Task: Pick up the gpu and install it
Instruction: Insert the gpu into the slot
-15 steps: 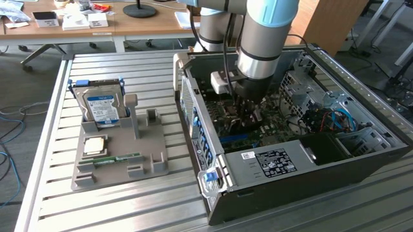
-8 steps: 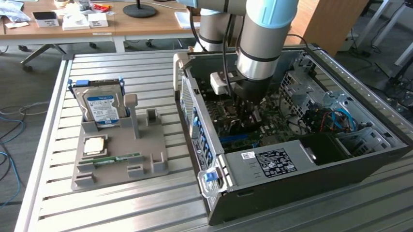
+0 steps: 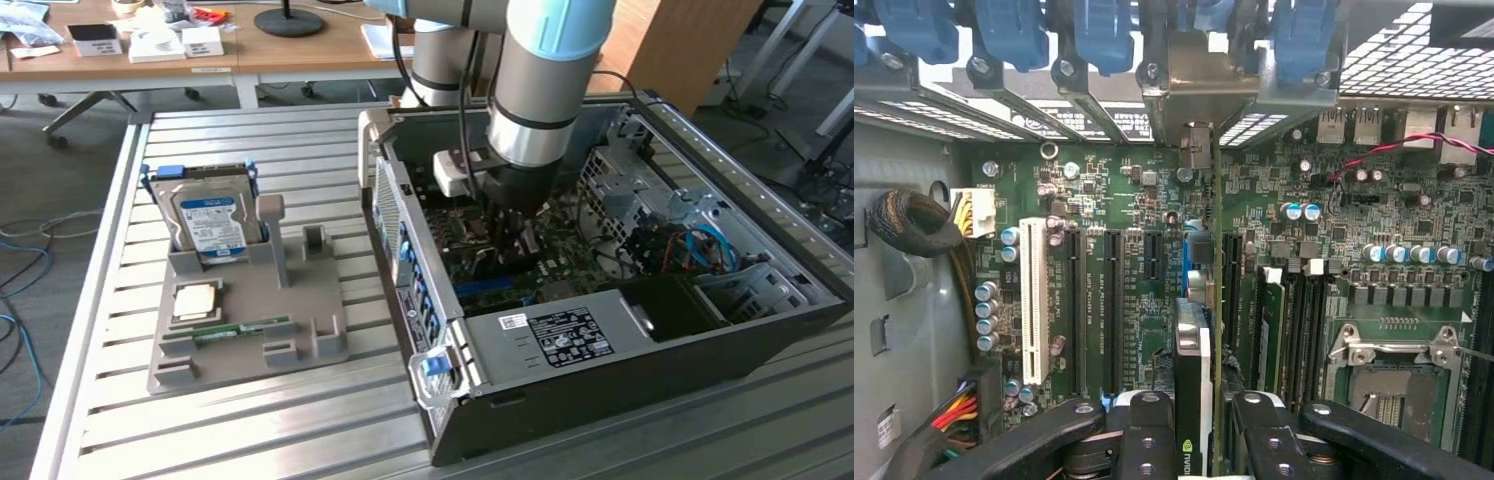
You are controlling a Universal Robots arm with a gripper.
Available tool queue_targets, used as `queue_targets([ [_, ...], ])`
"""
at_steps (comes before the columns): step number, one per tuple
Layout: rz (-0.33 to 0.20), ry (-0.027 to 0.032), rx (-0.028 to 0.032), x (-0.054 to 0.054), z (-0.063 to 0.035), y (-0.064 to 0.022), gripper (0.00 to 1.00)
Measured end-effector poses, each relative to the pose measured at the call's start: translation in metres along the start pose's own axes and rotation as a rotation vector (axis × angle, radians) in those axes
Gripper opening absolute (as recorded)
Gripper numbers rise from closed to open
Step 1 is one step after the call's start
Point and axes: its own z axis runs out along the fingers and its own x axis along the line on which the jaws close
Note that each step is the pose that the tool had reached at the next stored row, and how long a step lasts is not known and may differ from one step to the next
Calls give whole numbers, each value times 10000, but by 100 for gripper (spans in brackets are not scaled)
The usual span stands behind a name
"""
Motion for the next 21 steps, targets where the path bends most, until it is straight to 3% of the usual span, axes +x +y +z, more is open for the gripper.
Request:
queue_targets([
  [21, 167, 13, 1, 1, 26, 33, 27],
])
